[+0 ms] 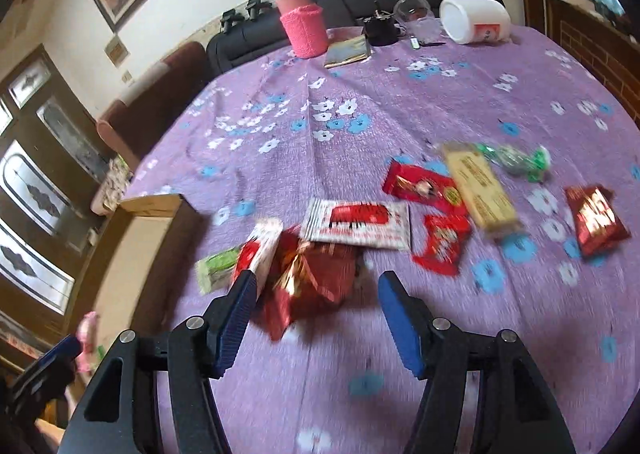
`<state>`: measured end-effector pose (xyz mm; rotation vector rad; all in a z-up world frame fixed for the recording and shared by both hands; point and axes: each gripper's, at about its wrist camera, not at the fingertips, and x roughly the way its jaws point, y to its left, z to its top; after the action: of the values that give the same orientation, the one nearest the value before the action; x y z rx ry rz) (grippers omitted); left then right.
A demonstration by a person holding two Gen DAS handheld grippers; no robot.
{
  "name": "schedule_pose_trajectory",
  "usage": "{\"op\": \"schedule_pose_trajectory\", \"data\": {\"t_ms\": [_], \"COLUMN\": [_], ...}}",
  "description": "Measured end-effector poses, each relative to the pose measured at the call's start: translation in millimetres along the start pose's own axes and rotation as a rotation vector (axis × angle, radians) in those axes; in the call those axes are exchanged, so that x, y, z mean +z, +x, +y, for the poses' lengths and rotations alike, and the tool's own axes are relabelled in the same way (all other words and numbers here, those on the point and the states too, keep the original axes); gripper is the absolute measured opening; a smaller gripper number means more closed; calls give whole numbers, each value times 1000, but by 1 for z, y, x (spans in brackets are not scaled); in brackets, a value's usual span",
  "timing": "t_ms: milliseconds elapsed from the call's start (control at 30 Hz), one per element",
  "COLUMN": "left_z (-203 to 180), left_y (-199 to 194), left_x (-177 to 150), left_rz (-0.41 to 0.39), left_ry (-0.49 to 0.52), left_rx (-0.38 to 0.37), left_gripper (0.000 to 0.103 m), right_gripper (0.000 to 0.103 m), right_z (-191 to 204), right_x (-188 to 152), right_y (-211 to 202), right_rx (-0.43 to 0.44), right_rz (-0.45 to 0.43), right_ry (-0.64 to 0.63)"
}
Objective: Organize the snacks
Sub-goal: 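Grasp the red foil snack with the right tool while the left tool grasps the red-white snack bar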
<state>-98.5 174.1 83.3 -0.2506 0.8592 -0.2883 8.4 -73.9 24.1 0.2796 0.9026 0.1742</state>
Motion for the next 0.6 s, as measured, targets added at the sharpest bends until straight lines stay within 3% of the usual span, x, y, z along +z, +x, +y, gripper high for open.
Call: {"op": "schedule_pose_trajectory", "data": {"t_ms": [133,167,200,400,600], "left_z": [-19,-23,-27,-60,-84], "left_y": [14,18,23,63,117], "left_x": [8,10,13,20,38], "left_rz": [6,6,7,54,85], "left_ry": [57,74,91,223,339], "left_rx": [17,23,28,38,126], "left_gripper": [66,65,65,65,65], "right_gripper": [66,57,35,33,33], "right_z": [-3,-2,-2,-22,-49], "right_x": [-2,-3,-5,-20,-36], "right_y": [15,14,14,-3,-25], "right_rx": [1,-3,6,54,81], "right_rz": [40,30,33,47,5], "right_ry": [16,14,8,39,87]}}
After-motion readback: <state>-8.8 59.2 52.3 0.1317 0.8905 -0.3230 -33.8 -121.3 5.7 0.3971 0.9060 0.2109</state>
